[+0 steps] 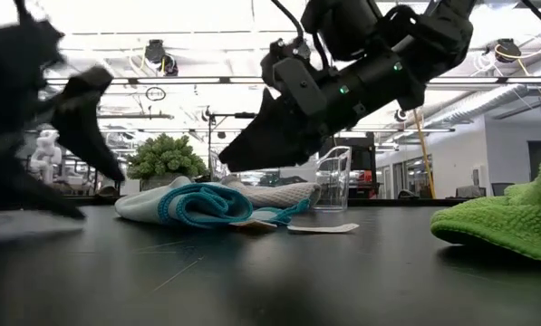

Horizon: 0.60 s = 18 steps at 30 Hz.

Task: Fold microfiber towels
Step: Put the folded blue towel into the transparent bin

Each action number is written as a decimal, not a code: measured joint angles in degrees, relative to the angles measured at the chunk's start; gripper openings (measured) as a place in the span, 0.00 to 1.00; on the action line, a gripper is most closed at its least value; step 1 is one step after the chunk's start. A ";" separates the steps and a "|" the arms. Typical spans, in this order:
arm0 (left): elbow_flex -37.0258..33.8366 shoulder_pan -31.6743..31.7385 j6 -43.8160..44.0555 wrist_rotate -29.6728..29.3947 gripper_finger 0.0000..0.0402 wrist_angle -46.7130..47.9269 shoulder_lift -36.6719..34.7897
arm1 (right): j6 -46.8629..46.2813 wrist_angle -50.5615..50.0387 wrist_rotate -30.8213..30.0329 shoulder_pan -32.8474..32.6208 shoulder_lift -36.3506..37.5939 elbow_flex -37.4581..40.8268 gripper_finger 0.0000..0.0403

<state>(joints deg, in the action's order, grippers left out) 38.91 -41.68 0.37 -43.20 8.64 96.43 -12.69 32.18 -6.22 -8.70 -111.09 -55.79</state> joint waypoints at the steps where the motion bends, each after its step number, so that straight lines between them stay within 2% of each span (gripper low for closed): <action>1: 0.86 0.05 -0.89 -1.11 0.58 0.25 1.63 | -0.70 0.05 0.33 0.29 -0.01 0.22 0.55; 5: 4.29 0.55 -2.02 -4.20 0.58 2.91 6.90 | -2.26 1.33 0.50 1.40 -0.02 1.46 0.55; 9: 6.91 1.33 -1.61 -4.30 0.58 6.46 8.36 | -4.00 3.24 0.64 2.78 -0.02 2.85 0.55; 18: 7.00 5.35 -2.64 -5.76 0.58 5.87 8.61 | -6.34 9.40 11.57 5.58 -0.04 5.51 0.55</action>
<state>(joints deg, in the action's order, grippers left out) 45.91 -36.33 -2.27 -48.96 14.52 105.03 -19.03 41.58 5.35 -3.11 -111.13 -50.28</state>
